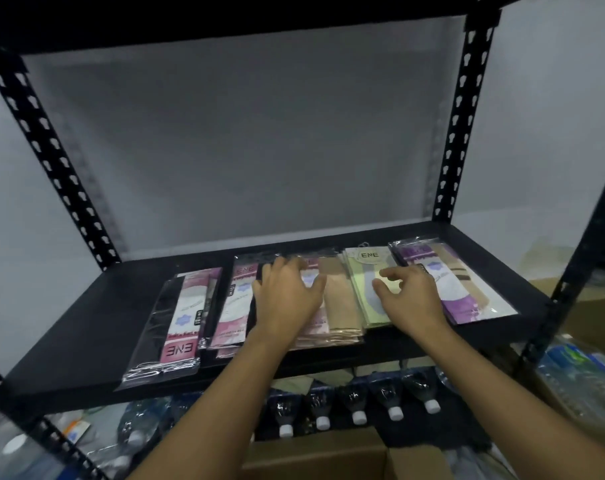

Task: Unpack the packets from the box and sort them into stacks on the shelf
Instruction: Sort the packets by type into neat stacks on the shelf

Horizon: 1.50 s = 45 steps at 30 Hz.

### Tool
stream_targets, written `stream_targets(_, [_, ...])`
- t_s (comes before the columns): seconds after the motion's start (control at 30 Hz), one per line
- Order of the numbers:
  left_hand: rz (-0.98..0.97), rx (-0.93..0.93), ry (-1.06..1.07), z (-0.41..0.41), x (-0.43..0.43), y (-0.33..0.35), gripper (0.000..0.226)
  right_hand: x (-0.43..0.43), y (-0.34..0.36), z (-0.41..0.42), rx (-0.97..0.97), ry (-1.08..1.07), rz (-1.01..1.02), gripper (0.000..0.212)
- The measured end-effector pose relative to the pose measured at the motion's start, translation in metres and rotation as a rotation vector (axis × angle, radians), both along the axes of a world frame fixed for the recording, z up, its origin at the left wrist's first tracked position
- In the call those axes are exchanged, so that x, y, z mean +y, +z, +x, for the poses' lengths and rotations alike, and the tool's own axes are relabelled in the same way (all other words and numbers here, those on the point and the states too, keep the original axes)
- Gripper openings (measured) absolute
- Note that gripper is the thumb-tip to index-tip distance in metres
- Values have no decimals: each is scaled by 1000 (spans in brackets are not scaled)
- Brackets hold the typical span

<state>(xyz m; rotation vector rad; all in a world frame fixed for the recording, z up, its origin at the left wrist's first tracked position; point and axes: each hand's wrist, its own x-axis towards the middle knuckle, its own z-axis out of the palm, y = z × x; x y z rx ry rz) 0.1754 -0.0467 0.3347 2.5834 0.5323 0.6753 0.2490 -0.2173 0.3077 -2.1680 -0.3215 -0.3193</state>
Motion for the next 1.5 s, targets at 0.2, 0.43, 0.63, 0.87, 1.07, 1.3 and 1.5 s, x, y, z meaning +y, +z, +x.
stream_targets(0.2, [-74,-55,126,-63,82,-5,39,77,10,-38,-34,194,-19,30])
stream_targets(0.43, [-119,13,285,-118,142,-18,41,155,15,-88,-49,370,-14,33])
stream_targets(0.63, [-195,112,385,-139,169,-35,59,203,11,-115,-40,447,-113,42])
stream_targets(0.87, [-216,235,391,-141,181,-46,66,235,3,-129,19,385,-520,27])
stream_targets(1.07, [-823,-92,267,-147,199,-33,53,236,3,-131,-18,389,-491,31])
stream_targets(1.3, [-630,-112,70,-188,227,12,50,231,33,-136,-147,494,-161,38])
stream_targets(1.5, [-220,179,-89,-217,246,61,38,231,61,-148,-410,622,-225,52])
